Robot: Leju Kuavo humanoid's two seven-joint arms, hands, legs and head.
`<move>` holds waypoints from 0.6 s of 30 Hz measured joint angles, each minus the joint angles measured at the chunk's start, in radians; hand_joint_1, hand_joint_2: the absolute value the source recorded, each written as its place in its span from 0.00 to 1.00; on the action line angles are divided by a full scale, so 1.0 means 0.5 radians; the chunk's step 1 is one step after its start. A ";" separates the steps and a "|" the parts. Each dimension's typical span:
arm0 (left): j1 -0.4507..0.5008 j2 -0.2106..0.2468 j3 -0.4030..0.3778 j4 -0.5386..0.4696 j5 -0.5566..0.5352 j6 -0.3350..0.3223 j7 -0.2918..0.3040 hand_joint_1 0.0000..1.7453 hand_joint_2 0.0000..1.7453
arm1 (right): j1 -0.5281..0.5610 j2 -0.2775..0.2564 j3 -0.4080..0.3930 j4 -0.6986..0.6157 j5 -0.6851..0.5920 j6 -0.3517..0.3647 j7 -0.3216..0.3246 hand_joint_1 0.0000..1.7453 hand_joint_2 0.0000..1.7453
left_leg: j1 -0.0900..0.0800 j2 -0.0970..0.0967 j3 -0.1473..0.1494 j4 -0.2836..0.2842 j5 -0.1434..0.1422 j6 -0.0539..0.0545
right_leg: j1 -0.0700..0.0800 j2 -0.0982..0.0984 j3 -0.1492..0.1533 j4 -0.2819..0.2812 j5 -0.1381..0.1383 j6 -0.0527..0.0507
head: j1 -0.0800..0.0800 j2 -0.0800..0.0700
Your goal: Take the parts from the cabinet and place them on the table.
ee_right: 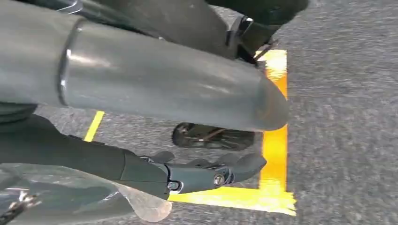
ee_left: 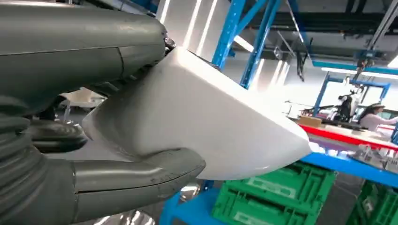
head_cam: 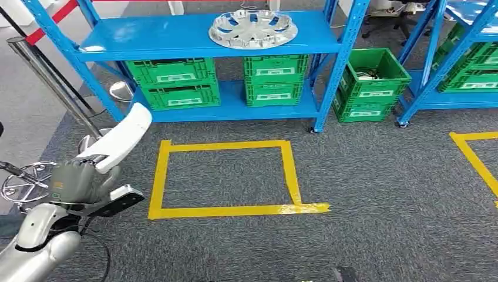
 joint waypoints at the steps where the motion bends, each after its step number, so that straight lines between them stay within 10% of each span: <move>1: 0.000 0.001 -0.002 0.000 -0.001 0.001 0.002 1.00 1.00 | 0.000 0.000 0.000 0.001 0.000 0.003 -0.008 0.00 0.00 | -0.003 0.000 0.072 -0.112 0.064 0.010 | 0.004 0.000 -0.012 0.010 0.001 0.000 | -0.001 0.000; 3: -0.001 0.005 -0.001 0.000 -0.004 0.002 0.004 1.00 1.00 | -0.003 0.000 0.000 0.002 0.004 0.010 -0.020 0.00 0.00 | -0.018 -0.003 0.281 -0.464 0.193 0.048 | 0.011 0.002 -0.017 0.025 0.000 0.000 | -0.001 0.000; 4: -0.002 0.009 -0.002 -0.001 -0.005 0.003 0.008 1.00 1.00 | -0.004 0.002 0.001 0.011 0.006 0.012 -0.027 0.00 0.00 | -0.023 -0.001 0.334 -0.535 0.146 0.072 | 0.016 0.000 -0.032 0.028 0.002 0.005 | 0.005 0.000; 10: -0.004 0.014 -0.005 0.000 0.005 0.005 0.008 1.00 1.00 | -0.010 -0.005 0.001 0.015 0.028 0.012 -0.053 0.00 0.00 | -0.030 -0.001 0.321 -0.618 0.176 0.083 | 0.013 0.006 -0.091 0.056 -0.015 0.066 | 0.007 0.000; 12: -0.004 0.011 -0.008 0.000 0.005 0.000 0.005 1.00 1.00 | -0.012 -0.005 0.001 0.017 0.034 0.011 -0.057 0.00 0.00 | -0.030 -0.007 0.305 -0.603 0.178 0.071 | 0.007 0.014 -0.069 0.019 0.004 0.015 | 0.020 0.000; 18: 0.011 0.023 -0.019 0.000 -0.007 0.016 -0.014 1.00 1.00 | -0.008 -0.006 0.006 0.017 0.066 0.011 -0.073 0.00 0.00 | -0.040 -0.007 0.289 -0.599 0.194 0.090 | -0.004 0.014 -0.077 0.018 0.049 0.049 | 0.021 0.000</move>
